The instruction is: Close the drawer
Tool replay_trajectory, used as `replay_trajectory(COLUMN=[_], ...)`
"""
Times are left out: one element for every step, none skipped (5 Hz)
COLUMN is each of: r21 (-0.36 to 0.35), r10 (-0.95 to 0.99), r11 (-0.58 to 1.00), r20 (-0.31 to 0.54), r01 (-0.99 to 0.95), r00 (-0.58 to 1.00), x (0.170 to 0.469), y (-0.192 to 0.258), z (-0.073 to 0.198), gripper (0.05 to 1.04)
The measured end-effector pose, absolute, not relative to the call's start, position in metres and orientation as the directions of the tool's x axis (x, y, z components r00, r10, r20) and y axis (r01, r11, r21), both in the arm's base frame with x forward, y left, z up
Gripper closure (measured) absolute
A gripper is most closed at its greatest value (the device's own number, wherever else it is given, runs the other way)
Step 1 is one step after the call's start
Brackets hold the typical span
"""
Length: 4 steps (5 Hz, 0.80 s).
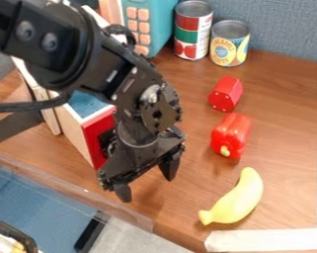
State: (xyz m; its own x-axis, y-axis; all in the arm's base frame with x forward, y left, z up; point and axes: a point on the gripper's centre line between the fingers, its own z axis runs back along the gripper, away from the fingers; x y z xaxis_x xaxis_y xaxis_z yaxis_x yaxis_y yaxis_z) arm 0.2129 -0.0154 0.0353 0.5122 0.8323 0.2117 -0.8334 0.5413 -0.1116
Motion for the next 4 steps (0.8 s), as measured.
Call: replay_trajectory(r21=[-0.049, -0.009, -0.007, -0.041], r10=[0.799, 0.784, 0.804, 0.826], r11=[0.575, 0.578, 0.544, 0.501], r20=[0.247, 0.281, 0.29, 0.322], r01=[-0.817, -0.816, -0.839, -0.865], r00=[0.548, 0.553, 0.519, 0.463], x=[0.214, 0.217, 0.221, 0.234], y=[-0.006, 0.006, 0.02, 0.043], z=[0.032, 0.033, 0.038, 0.056], gripper=[0.083, 0.083, 0.083, 0.083])
